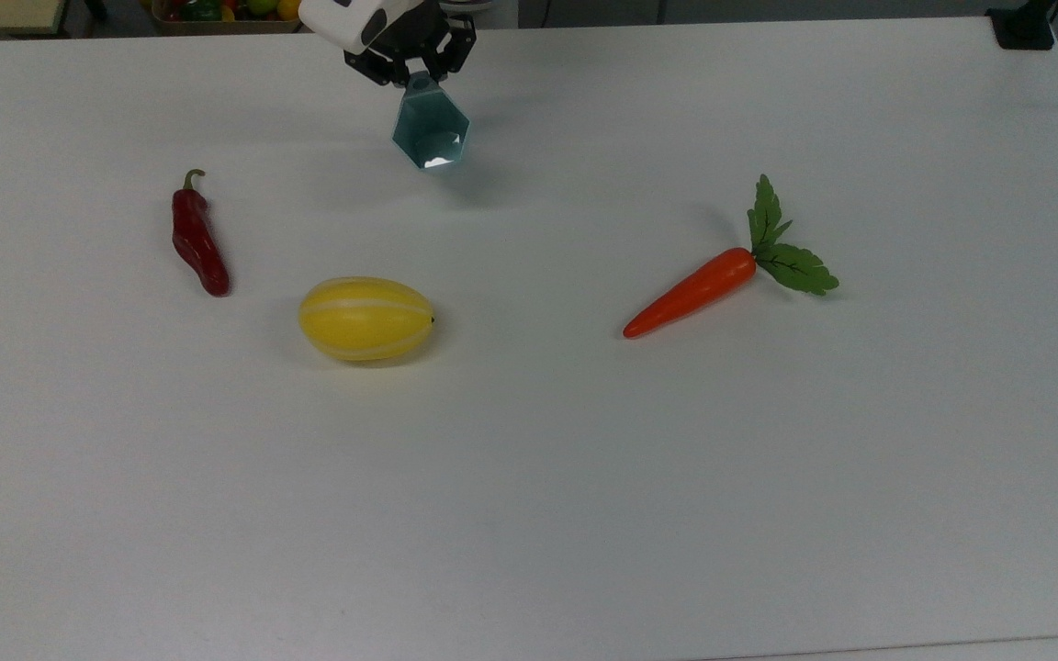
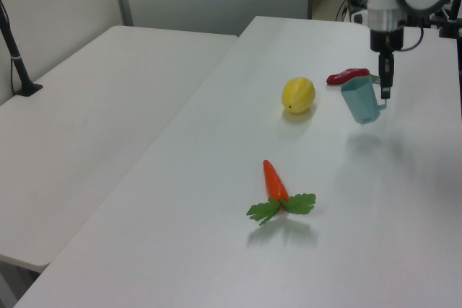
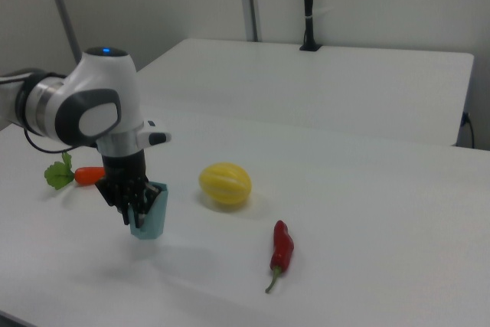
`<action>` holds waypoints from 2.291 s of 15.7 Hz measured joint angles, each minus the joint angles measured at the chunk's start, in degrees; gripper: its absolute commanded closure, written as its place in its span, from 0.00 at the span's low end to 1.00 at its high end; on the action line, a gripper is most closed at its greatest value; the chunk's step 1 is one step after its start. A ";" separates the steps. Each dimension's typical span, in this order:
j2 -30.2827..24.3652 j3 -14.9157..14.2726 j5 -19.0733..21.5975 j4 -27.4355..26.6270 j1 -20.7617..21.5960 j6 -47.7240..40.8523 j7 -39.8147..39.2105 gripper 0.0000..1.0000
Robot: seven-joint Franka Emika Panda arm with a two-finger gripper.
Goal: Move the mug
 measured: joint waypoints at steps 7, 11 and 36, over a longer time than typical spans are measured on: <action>-0.20 -0.01 0.00 -8.18 -0.42 14.69 0.09 0.98; -0.61 -0.01 0.00 -8.95 -0.42 15.69 1.53 0.71; -3.50 0.11 0.42 26.45 -0.15 -23.24 10.58 0.00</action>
